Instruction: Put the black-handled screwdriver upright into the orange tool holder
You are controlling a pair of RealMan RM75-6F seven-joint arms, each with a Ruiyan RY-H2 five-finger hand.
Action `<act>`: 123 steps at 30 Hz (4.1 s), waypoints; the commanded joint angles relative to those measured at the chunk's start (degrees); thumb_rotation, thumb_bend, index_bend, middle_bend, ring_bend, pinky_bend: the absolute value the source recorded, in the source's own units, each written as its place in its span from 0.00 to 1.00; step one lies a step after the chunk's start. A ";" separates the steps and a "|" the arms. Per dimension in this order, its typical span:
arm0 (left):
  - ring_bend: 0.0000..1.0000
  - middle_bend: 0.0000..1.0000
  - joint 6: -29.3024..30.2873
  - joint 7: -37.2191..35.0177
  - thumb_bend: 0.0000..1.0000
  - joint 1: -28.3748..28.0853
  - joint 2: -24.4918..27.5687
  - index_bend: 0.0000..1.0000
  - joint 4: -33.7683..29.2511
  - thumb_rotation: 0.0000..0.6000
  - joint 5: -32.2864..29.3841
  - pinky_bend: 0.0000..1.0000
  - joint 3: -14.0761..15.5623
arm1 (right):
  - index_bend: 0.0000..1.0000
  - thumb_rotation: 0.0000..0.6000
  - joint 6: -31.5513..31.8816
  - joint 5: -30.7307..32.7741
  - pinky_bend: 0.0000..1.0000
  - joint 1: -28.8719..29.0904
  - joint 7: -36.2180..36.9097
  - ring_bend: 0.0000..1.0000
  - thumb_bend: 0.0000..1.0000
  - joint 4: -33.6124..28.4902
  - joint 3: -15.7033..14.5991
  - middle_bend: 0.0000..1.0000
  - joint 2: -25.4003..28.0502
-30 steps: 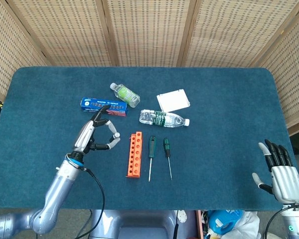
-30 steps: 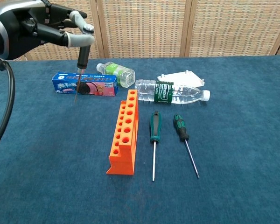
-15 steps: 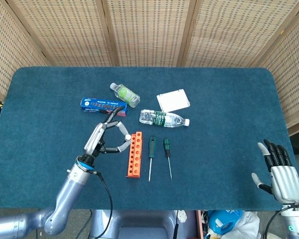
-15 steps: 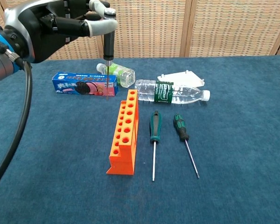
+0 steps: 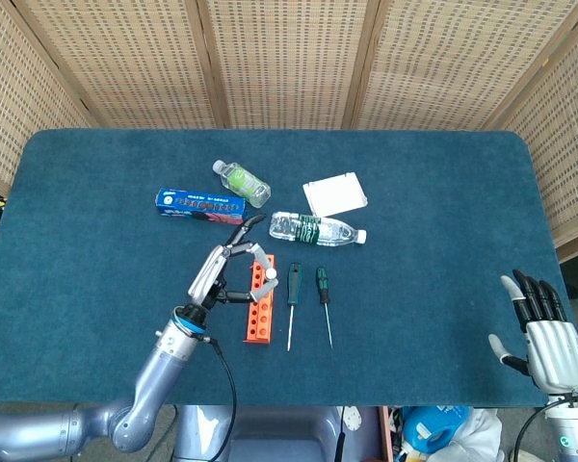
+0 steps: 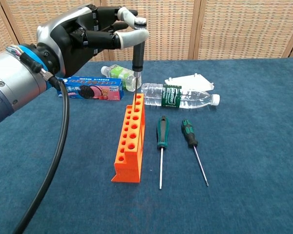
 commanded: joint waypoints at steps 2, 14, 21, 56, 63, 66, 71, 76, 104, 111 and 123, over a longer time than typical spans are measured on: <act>0.00 0.10 -0.03 -0.04 0.37 -0.19 -0.41 0.63 0.36 1.00 -0.18 0.00 0.07 | 0.00 1.00 -0.05 0.04 0.00 0.01 0.03 0.00 0.28 -0.01 0.01 0.00 0.02; 0.00 0.10 -0.21 -0.31 0.37 -0.51 -0.72 0.64 1.44 1.00 -0.26 0.00 0.27 | 0.00 1.00 -0.06 0.00 0.00 -0.02 0.15 0.00 0.28 0.09 -0.06 0.00 0.10; 0.00 0.10 -0.63 -0.57 0.37 -0.73 -1.15 0.64 2.68 1.00 -0.51 0.00 0.54 | 0.00 1.00 -0.27 0.19 0.00 0.03 0.38 0.00 0.28 0.27 -0.04 0.00 0.08; 0.00 0.10 -2.76 -3.68 0.37 -0.70 -4.24 0.64 10.70 1.00 -0.03 0.00 3.52 | 0.00 1.00 -0.27 0.27 0.00 -0.02 0.76 0.00 0.28 0.44 -0.04 0.00 0.20; 0.00 0.10 -2.86 -4.69 0.37 -0.51 -4.70 0.64 12.47 1.00 0.81 0.00 3.95 | 0.00 1.00 -0.28 0.21 0.00 -0.03 0.65 0.00 0.28 0.42 -0.08 0.00 0.18; 0.00 0.10 -2.87 -4.83 0.37 -0.53 -4.87 0.64 13.02 1.00 1.12 0.00 4.03 | 0.00 1.00 -0.33 0.20 0.00 0.00 0.60 0.00 0.28 0.41 -0.10 0.00 0.16; 0.00 0.10 -3.09 -4.88 0.37 -0.46 -5.20 0.64 13.56 1.00 1.04 0.00 4.22 | 0.00 1.00 -0.32 0.26 0.00 -0.01 0.63 0.00 0.28 0.44 -0.07 0.00 0.15; 0.00 0.10 -3.20 -4.79 0.37 -0.45 -5.39 0.64 14.03 1.00 1.10 0.00 4.33 | 0.00 1.00 -0.33 0.25 0.00 0.01 0.71 0.00 0.28 0.46 -0.06 0.00 0.13; 0.00 0.10 -4.37 -5.18 0.37 -0.61 -6.19 0.64 16.60 1.00 1.26 0.00 4.37 | 0.00 1.00 -0.31 0.21 0.00 0.03 0.75 0.00 0.28 0.52 -0.06 0.00 0.09; 0.00 0.10 -4.72 -5.32 0.37 -0.65 -6.65 0.64 17.36 1.00 1.17 0.00 4.52 | 0.00 1.00 -0.33 0.30 0.00 0.03 0.86 0.00 0.28 0.52 -0.02 0.00 0.13; 0.00 0.10 -5.09 -5.66 0.37 -0.58 -6.50 0.64 17.47 1.00 1.04 0.00 4.36 | 0.00 1.00 -0.18 0.27 0.00 -0.01 0.86 0.00 0.28 0.55 0.02 0.00 0.09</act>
